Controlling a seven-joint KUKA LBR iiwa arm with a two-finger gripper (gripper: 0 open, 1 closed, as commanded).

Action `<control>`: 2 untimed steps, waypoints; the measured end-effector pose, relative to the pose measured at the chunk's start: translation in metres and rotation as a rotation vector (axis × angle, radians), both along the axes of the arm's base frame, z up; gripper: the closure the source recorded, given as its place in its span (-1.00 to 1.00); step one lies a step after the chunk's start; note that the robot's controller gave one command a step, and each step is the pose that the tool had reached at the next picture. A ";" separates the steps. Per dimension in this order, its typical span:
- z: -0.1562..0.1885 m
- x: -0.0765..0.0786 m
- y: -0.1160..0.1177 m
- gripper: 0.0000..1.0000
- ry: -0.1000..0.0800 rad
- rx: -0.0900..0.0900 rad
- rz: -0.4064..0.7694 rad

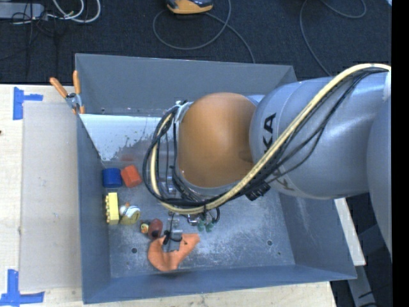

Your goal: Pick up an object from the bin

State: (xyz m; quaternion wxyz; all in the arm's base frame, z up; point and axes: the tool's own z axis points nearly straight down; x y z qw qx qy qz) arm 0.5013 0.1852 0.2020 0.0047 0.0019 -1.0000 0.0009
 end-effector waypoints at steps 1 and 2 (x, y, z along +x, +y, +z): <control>0.004 0.002 -0.001 -1.00 -0.007 0.001 -0.005; -0.030 -0.011 -0.020 -1.00 -0.009 0.003 0.044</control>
Offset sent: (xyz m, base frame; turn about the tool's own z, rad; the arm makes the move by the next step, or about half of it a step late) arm -0.0248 -0.0394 -0.0644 -0.0795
